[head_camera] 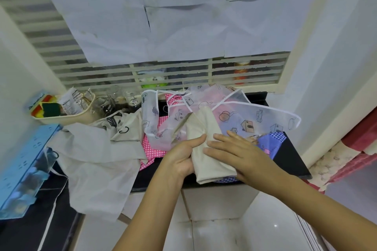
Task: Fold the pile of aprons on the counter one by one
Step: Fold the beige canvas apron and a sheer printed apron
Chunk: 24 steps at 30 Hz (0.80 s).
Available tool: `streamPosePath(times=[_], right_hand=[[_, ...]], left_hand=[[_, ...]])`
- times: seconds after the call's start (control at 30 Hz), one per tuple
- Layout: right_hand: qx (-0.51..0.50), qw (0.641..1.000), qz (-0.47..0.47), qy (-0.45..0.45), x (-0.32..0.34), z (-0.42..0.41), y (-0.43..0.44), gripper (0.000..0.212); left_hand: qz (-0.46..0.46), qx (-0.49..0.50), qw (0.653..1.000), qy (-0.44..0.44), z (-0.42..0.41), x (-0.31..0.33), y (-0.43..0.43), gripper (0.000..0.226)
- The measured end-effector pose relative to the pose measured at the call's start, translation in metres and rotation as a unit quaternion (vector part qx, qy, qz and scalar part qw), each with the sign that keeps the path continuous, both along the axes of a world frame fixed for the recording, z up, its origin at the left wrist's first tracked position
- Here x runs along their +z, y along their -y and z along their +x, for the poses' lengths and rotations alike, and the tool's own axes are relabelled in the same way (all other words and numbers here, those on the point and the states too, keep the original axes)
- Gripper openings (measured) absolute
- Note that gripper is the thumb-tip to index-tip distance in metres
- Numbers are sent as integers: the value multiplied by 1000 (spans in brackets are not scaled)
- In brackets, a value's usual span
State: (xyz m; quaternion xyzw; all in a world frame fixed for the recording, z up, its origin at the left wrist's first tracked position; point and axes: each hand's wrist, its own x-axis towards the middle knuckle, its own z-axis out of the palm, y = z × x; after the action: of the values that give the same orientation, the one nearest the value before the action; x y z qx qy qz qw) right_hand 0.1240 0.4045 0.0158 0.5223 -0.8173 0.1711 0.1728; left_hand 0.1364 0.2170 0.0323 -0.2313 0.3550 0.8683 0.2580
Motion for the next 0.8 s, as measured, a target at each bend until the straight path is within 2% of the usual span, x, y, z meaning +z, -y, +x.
streamPosePath(times=[0.07, 0.13, 0.2, 0.27, 0.37, 0.43, 0.47, 0.57, 0.7, 0.8], right_hand=[[8, 998, -50, -27, 2, -6, -2, 64], [19, 995, -99, -16, 3, -14, -3, 48], [33, 989, -138, 33, 7, -22, -4, 26], [23, 977, -179, 115, 13, -24, -5, 24], [-47, 918, -276, 280, 31, -21, -9, 32], [-79, 865, -329, 371, 35, -20, -10, 21], [-86, 851, -337, 393, 37, -21, -10, 16], [-105, 849, -316, 410, 39, -28, -10, 13], [-135, 858, -293, 400, 44, -35, -7, 24], [-151, 872, -273, 377, 46, -43, -8, 24]], left_hand=[[16, -14, 1000, -3, -2, 3, -6, 29], [17, -10, 1000, -13, -7, 7, -13, 31], [22, -11, 999, -31, -10, 10, -19, 38], [8, -11, 998, -63, -12, 12, -22, 40], [-20, -11, 989, -147, -17, 11, -25, 52], [-20, -44, 979, -197, -18, 11, -28, 52], [-25, -59, 975, -213, -19, 11, -29, 53], [-25, -78, 963, -256, -20, 8, -33, 61], [-3, -58, 958, -281, -22, 12, -39, 52], [115, -24, 961, -252, -29, 12, -39, 53]])
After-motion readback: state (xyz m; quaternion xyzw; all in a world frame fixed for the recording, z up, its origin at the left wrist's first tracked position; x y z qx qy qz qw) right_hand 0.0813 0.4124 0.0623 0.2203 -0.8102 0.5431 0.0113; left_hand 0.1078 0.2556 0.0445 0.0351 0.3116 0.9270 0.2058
